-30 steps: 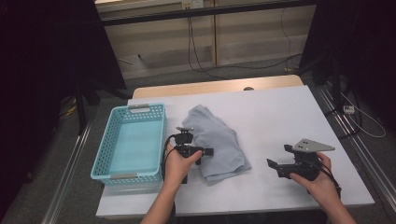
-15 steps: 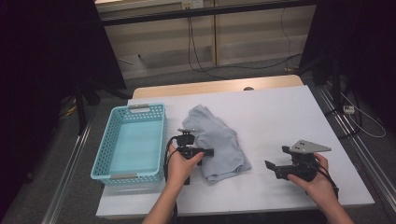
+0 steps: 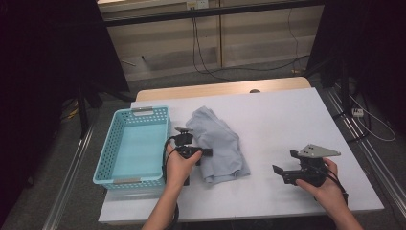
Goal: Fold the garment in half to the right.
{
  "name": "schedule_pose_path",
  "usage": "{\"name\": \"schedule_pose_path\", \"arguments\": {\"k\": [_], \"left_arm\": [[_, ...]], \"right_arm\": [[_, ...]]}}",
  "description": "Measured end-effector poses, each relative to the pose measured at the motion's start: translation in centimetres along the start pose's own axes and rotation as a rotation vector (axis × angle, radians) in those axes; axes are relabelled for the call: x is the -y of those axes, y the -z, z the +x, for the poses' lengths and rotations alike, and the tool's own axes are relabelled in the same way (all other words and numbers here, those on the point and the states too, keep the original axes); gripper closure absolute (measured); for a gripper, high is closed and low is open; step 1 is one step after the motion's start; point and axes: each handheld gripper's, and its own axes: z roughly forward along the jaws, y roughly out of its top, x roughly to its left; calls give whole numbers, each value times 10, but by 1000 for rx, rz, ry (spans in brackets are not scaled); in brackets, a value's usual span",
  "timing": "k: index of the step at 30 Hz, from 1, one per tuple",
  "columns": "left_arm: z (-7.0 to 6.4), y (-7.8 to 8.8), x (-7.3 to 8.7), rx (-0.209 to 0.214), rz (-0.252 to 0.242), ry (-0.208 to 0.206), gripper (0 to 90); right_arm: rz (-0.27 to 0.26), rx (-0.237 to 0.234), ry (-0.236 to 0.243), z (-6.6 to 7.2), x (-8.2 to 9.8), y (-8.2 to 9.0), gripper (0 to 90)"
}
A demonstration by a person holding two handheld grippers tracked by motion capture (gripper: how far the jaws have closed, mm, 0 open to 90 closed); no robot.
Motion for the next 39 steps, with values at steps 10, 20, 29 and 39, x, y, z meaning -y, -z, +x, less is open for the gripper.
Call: {"name": "schedule_pose_path", "arguments": {"k": [10, 20, 29, 39], "left_arm": [[-1, -8, 7, -20, -9, 3, 478], [3, -11, 10, 3, -27, 36, 556], [0, -16, 6, 14, -4, 63, 716], [-9, 0, -16, 21, 63, 57, 726]], "right_arm": [[1, -1, 2, 1, 0, -1, 123], [-6, -3, 4, 1, -2, -2, 123], [-12, -6, 1, 1, -4, -2, 123], [-31, -11, -8, -1, -7, 3, 115]]}}
